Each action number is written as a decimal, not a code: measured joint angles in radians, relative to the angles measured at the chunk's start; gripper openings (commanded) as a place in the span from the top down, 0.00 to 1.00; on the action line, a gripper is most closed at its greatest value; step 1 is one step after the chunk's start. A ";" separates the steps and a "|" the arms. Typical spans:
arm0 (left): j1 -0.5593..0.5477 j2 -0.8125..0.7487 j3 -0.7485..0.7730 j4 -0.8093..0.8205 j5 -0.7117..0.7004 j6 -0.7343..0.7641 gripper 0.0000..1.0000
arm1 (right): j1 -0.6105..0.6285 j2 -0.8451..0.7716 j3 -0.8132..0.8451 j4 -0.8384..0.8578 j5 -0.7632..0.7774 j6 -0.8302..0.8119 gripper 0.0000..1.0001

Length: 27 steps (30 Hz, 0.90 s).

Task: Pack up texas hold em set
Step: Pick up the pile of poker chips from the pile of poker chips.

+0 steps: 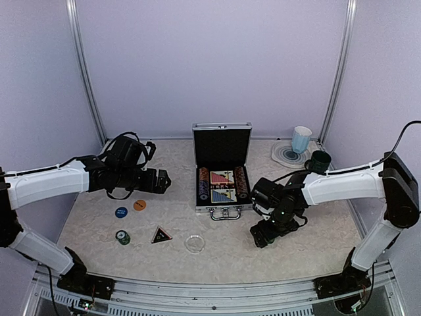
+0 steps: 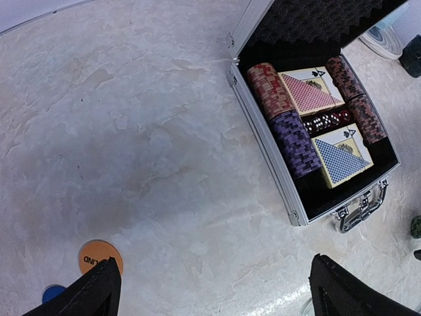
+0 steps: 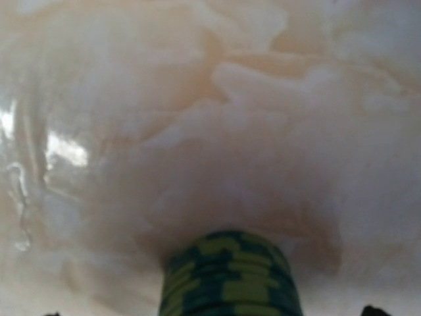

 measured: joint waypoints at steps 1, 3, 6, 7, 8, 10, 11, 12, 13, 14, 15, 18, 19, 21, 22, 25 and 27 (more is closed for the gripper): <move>-0.001 0.000 0.000 0.000 0.000 0.000 0.01 | 0.000 0.002 -0.005 0.006 -0.002 0.000 0.01; -0.001 0.000 -0.001 0.001 0.000 0.000 0.01 | 0.000 0.008 -0.008 0.010 -0.004 0.000 0.01; -0.002 0.000 -0.003 0.002 0.000 0.000 0.01 | 0.000 0.023 -0.011 0.024 -0.006 0.000 0.03; -0.002 0.000 -0.004 0.003 0.000 0.000 0.01 | 0.000 0.029 -0.013 0.031 -0.007 -0.001 0.04; -0.002 0.000 -0.005 0.003 0.000 0.000 0.01 | 0.000 0.034 -0.015 0.036 -0.007 -0.002 0.05; -0.002 0.000 -0.005 0.003 0.000 0.000 0.01 | 0.000 0.043 -0.024 0.054 -0.010 -0.004 0.08; -0.002 0.000 -0.005 0.003 0.000 0.000 0.01 | 0.000 0.044 -0.024 0.055 -0.008 -0.006 0.08; -0.002 0.000 -0.005 0.003 0.000 0.000 0.01 | 0.000 0.044 -0.024 0.059 -0.007 -0.005 0.10; -0.002 0.000 -0.005 0.003 0.000 0.000 0.01 | -0.001 0.045 -0.025 0.061 -0.007 -0.006 0.13; -0.002 0.000 -0.005 0.003 0.000 0.000 0.01 | -0.001 0.045 -0.025 0.063 -0.007 -0.006 0.15; -0.002 0.000 -0.005 0.004 0.000 0.000 0.01 | -0.002 0.045 -0.025 0.064 -0.006 -0.007 0.17; -0.002 0.000 -0.005 0.004 0.000 0.000 0.01 | -0.002 0.046 -0.025 0.071 -0.005 -0.009 0.23; -0.002 0.000 -0.005 0.004 0.000 0.000 0.01 | -0.003 0.046 -0.025 0.072 -0.005 -0.010 0.24; -0.002 0.000 -0.005 0.004 0.000 0.000 0.01 | -0.003 0.046 -0.025 0.074 -0.004 -0.013 0.29; -0.002 0.000 -0.005 0.004 0.000 0.000 0.01 | -0.003 0.046 -0.026 0.075 -0.004 -0.015 0.31; -0.002 0.000 -0.005 0.005 0.000 0.000 0.01 | -0.004 0.047 -0.026 0.078 -0.003 -0.020 0.37; -0.002 0.000 -0.006 0.005 0.000 0.000 0.01 | -0.004 0.048 -0.026 0.079 -0.002 -0.023 0.42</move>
